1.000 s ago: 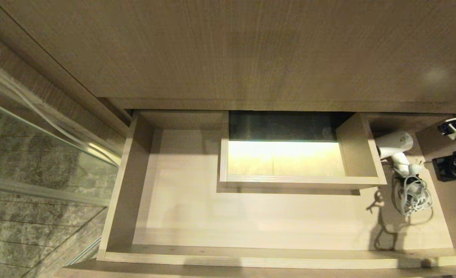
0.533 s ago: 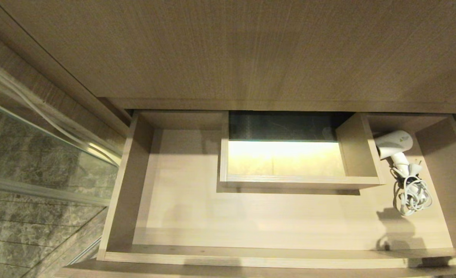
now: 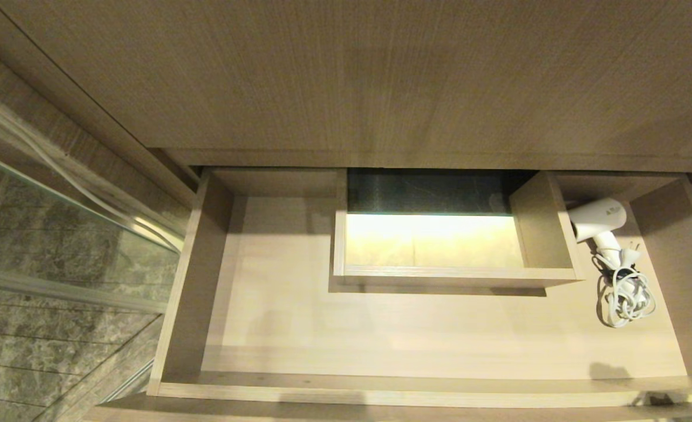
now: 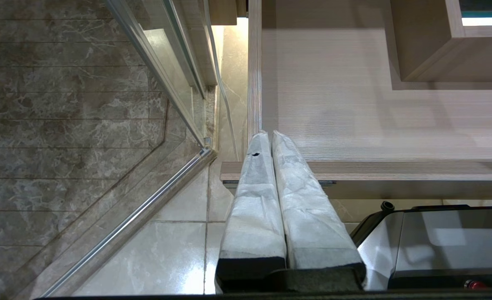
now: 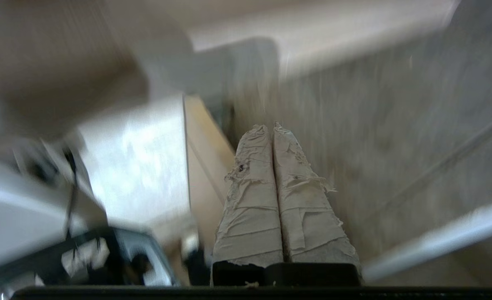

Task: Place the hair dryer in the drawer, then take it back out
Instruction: Close the drawer

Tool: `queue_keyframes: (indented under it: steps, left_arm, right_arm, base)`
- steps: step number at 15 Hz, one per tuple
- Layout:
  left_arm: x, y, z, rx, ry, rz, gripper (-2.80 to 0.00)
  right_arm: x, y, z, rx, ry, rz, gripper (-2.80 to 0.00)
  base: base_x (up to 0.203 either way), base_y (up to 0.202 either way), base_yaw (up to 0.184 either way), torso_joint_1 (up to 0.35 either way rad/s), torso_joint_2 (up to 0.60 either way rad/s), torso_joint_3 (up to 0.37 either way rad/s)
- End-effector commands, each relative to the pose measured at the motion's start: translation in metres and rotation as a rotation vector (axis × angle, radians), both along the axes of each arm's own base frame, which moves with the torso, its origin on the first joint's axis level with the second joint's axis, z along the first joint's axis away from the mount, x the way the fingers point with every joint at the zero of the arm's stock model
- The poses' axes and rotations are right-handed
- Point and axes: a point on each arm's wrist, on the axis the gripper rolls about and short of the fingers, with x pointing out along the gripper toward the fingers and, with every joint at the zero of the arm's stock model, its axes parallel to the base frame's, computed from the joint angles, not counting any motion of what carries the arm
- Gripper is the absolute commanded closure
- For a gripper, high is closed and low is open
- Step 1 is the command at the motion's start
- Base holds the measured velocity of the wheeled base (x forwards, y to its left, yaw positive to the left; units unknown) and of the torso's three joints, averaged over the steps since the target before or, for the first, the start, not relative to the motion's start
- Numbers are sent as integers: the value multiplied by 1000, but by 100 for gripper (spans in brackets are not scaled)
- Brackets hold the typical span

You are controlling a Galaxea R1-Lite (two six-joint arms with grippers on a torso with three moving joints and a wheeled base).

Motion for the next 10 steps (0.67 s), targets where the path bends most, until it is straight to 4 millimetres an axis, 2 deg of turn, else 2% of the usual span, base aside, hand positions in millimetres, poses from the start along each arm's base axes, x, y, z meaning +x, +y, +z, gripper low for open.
queue_keyframes:
  steps: [1,4,10]
  left_arm:
    - [0,0,0,0,1,0,0]
    - [0,0,0,0,0,0,0]
    - [0,0,0,0,0,-1,0]
  right_arm:
    - [-5,1,-6,20,40,-12,0]
    - [-2,-1,-11,45,71,-10,0]
    - [17,-12,-17,60,88,-6,0]
  base:
    - [0,0,0,0,0,0]
    - [0,0,0,0,0,0]
    - [0,0,0,0,0,0]
